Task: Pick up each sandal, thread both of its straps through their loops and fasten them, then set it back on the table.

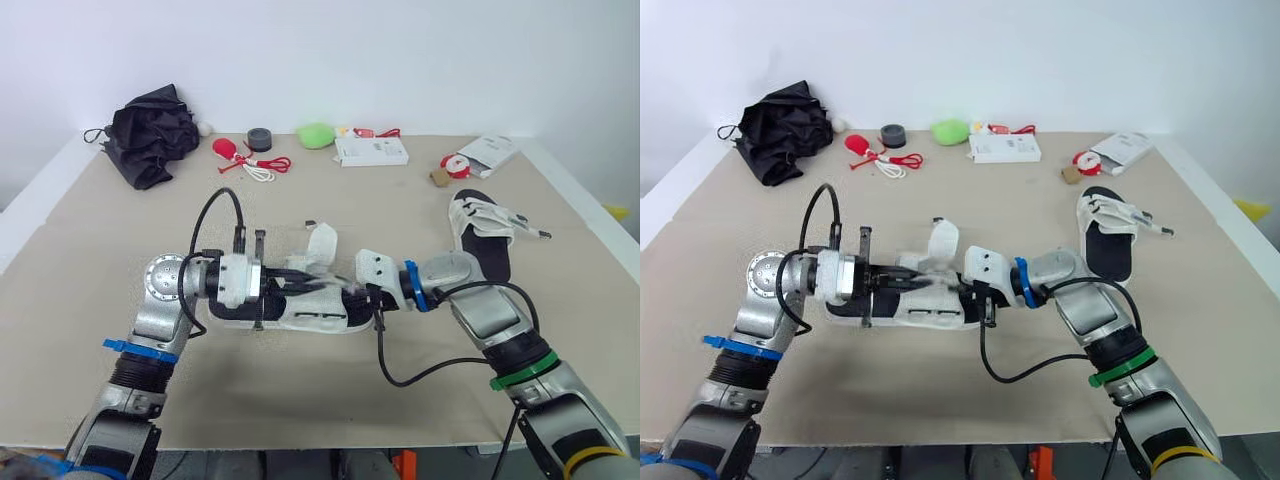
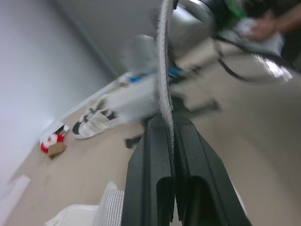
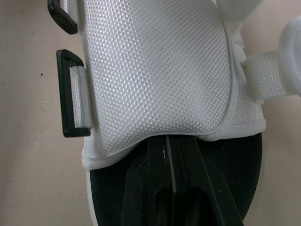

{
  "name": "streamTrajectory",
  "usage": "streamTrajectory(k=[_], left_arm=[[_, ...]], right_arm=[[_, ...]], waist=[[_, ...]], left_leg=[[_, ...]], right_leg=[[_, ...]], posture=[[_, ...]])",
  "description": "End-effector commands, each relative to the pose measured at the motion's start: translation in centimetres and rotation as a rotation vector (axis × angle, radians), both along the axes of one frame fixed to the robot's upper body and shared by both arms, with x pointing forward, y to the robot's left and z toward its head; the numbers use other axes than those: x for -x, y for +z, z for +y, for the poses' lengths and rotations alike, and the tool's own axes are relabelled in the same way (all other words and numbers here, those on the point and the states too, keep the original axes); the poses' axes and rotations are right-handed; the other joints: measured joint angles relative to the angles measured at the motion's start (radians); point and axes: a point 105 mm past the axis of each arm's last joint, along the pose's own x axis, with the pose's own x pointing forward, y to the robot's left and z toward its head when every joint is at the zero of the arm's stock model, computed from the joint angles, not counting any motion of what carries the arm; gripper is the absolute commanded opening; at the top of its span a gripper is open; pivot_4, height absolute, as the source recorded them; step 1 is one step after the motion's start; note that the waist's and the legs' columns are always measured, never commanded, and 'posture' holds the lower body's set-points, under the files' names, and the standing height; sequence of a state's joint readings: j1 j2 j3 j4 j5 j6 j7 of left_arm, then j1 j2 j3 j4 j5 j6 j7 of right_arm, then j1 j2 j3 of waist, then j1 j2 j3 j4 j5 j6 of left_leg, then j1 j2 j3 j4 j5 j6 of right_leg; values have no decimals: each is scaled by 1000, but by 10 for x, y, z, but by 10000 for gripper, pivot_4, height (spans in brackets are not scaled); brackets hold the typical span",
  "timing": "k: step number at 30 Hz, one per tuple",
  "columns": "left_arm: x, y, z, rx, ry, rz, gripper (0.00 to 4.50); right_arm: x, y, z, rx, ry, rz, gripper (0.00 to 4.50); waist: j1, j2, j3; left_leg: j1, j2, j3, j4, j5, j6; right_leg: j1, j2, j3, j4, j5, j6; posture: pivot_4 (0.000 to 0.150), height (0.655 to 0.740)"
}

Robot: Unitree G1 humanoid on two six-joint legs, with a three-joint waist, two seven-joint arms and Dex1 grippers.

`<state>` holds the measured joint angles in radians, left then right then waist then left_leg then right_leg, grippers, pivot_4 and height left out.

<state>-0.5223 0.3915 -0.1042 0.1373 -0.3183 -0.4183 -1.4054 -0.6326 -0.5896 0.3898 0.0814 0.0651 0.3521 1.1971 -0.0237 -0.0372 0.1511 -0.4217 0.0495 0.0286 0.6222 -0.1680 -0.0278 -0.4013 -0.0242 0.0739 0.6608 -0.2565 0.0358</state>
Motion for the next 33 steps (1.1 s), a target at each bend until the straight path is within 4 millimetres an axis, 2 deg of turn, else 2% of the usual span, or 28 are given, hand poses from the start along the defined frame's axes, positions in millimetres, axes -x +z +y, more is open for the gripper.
streamTrajectory(k=[1, 4, 7, 8, 9, 11, 12, 16, 20, 21, 23, 25, 29, 33], left_arm=[[4, -6, 10, -85, -48, -168, 942], [3, -8, 11, -84, -56, -184, 942], [4, -21, 29, -167, -30, -131, 7853], [6, -26, 34, -197, -29, -108, 12116], [10, -29, 39, -222, -33, -87, 13371], [18, -28, 47, -219, -29, -43, 13371], [17, -25, 50, -196, 1, -34, 17798], [14, -19, 53, -159, 76, -8, 27051], [31, -17, 63, -159, 110, 193, 27051], [37, -21, 71, -192, 129, 297, 27051], [59, -35, 94, -286, 185, 640, 27051], [77, -43, 104, -332, 228, 897, 27051], [91, -59, 94, -282, 295, 1112, 27051], [89, -74, 67, -191, 353, 1202, 27051]], right_arm=[[8, -38, -18, 122, -55, 122, 0], [9, -38, -18, 122, -55, 122, 0], [10, -39, -16, 120, -46, 128, 0], [11, -39, -16, 120, -45, 129, 0], [11, -39, -16, 121, -43, 130, 0], [11, -39, -15, 122, -38, 132, 0], [11, -39, -14, 122, -36, 132, 0], [9, -39, -11, 120, -23, 133, 0], [9, -39, -9, 118, -15, 133, 0], [9, -39, -8, 118, -15, 133, 0], [10, -40, -9, 118, -12, 135, 0], [10, -41, -8, 119, -10, 136, 0], [12, -41, -6, 110, -7, 143, 0], [16, -43, -4, 110, 3, 146, 0]], waist=[[0, 0, 0], [0, 0, 0], [0, 0, 0], [0, 0, 0], [-1, 0, 0], [-2, 1, 0], [-1, 1, 0], [1, 0, 0], [-3, 0, 0], [-4, 0, 0], [-20, -3, 1], [-20, 1, 2], [-12, 4, 3], [-12, 2, 2]], left_leg=[[0, 0, 0, 0, 0, 0], [-1, 1, 1, -1, 0, 1], [-2, 2, 0, -2, -1, 1], [-2, 2, 0, -2, -1, 1], [-2, 3, 0, -2, -1, 1], [-2, 3, 0, -3, -1, 1], [-2, 3, 1, -3, -1, 1], [-2, 3, 0, -3, -2, 2], [-2, 5, 2, -4, -2, 1], [-2, 5, 2, -4, -2, 1], [-2, 7, 2, -5, -3, 1], [-1, 14, 1, -6, -5, -1], [3, 13, 0, -6, -6, -2], [5, 13, 0, -5, -6, -2]], right_leg=[[-1, 0, 0, -2, 0, 0], [-1, 0, -1, -3, 1, 0], [0, 1, -2, -3, 1, 0], [-1, 2, -2, -3, 1, 0], [-1, 2, -2, -3, 1, 0], [-1, 2, -2, -3, 0, -1], [-1, 2, -2, -3, 0, -1], [-3, 1, -3, -3, -1, -1], [-3, 2, -3, -3, 0, -2], [-3, 2, -3, -3, 0, -2], [-4, 3, -4, -3, -1, -4], [-4, 7, -5, -2, -5, -8], [-5, 2, -9, -1, -9, -9], [-5, 1, -7, -1, -9, -9]], posture=[[1500, 7400], [1500, 7400], [1500, 7400], [1500, 7400], [1500, 7400], [1500, 7400], [1500, 7400], [1500, 7400], [1500, 7400], [1500, 7400], [1500, 7400], [1500, 7400], [1500, 7400], [1500, 7400]])
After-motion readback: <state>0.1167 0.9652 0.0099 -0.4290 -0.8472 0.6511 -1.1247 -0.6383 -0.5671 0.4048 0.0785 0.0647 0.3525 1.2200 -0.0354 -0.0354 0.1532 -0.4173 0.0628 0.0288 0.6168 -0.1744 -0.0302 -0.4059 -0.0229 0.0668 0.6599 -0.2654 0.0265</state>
